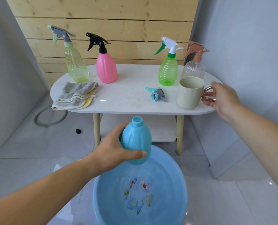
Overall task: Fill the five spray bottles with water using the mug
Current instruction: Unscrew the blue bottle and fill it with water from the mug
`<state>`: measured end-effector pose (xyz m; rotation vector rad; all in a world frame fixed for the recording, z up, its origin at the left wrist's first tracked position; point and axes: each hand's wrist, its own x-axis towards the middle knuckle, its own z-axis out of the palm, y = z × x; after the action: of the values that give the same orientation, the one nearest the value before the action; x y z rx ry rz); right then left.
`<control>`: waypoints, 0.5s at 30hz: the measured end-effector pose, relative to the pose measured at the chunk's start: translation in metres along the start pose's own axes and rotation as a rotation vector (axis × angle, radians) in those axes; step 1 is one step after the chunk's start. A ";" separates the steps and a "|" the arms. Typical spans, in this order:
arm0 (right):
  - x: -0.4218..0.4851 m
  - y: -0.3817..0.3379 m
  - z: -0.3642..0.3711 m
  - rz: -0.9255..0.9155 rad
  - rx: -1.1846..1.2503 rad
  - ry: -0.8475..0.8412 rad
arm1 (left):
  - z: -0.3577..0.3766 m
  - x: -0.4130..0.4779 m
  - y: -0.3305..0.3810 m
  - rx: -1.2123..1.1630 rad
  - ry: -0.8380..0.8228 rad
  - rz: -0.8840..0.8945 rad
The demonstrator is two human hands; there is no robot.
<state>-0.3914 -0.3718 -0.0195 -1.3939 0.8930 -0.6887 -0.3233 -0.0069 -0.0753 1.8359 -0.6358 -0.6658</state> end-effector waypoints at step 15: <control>0.030 0.000 0.006 -0.231 -0.461 0.220 | 0.015 0.018 0.003 -0.026 -0.041 0.001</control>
<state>-0.3709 -0.3946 -0.0231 -1.8780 1.1224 -0.8582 -0.3216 -0.0301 -0.0799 1.8014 -0.6523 -0.7092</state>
